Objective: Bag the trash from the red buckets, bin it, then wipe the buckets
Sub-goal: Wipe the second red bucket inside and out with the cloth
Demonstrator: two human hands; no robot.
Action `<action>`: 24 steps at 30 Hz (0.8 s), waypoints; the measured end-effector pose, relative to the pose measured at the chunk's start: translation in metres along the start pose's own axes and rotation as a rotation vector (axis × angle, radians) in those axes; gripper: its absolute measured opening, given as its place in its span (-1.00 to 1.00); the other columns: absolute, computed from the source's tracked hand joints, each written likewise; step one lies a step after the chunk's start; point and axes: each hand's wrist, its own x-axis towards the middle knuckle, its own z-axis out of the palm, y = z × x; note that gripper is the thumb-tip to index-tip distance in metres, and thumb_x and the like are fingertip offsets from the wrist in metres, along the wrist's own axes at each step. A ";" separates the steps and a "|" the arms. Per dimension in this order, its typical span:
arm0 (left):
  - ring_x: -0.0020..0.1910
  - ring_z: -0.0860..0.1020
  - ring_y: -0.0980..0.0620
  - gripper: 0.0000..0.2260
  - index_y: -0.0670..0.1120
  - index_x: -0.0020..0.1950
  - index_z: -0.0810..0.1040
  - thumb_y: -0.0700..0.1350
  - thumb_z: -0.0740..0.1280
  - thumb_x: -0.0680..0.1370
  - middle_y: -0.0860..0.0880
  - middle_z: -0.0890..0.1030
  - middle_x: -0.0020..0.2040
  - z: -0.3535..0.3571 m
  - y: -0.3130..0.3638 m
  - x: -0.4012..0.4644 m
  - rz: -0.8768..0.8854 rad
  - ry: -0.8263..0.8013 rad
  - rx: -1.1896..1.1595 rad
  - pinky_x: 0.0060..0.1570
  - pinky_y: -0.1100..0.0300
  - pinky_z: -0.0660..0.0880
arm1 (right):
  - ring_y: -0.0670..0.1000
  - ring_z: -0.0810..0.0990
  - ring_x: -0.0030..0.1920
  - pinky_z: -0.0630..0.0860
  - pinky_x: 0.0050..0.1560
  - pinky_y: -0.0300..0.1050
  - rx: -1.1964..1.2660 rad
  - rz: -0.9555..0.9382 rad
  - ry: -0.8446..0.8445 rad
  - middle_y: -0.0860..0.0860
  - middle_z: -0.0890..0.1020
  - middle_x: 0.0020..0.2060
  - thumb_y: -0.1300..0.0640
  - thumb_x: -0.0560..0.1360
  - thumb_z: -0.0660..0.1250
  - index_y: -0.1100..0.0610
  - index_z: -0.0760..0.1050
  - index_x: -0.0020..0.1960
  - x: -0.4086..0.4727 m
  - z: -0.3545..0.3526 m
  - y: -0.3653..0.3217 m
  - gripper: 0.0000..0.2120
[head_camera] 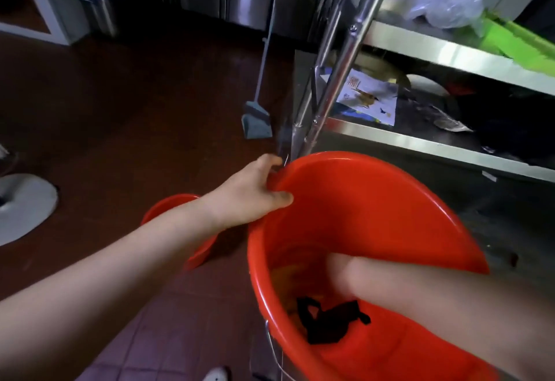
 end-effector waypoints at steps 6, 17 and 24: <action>-0.29 0.54 0.31 -0.46 -0.03 0.40 0.32 -0.33 0.29 0.45 0.11 0.53 -0.07 0.018 0.004 0.041 0.058 -0.091 -0.117 -0.32 0.51 0.43 | 0.09 0.49 0.29 0.52 0.15 0.06 -0.044 0.007 0.116 -0.08 0.52 0.29 -0.32 0.39 0.27 -0.33 0.46 0.22 0.006 0.018 -0.029 -0.59; 0.00 0.61 -0.15 -0.33 0.24 0.32 0.38 -0.44 0.21 0.43 -0.05 0.63 0.08 0.026 -0.004 0.025 -0.094 -0.048 -0.423 0.02 0.00 0.55 | 0.16 0.31 0.42 0.42 0.24 0.22 0.350 0.209 0.403 -0.03 0.31 0.45 -0.40 0.34 0.24 -0.33 0.25 0.39 0.044 0.023 -0.033 -0.36; 0.03 0.63 -0.06 -0.31 0.21 0.44 0.23 -0.43 0.18 0.48 0.13 0.55 0.21 0.051 -0.003 -0.042 -0.144 0.129 -0.538 0.08 -0.08 0.56 | 0.26 -0.30 0.49 -0.13 0.36 0.43 0.543 0.224 0.254 0.03 -0.29 0.52 -0.09 0.57 0.11 -0.21 -0.16 0.51 0.067 0.068 -0.033 -0.38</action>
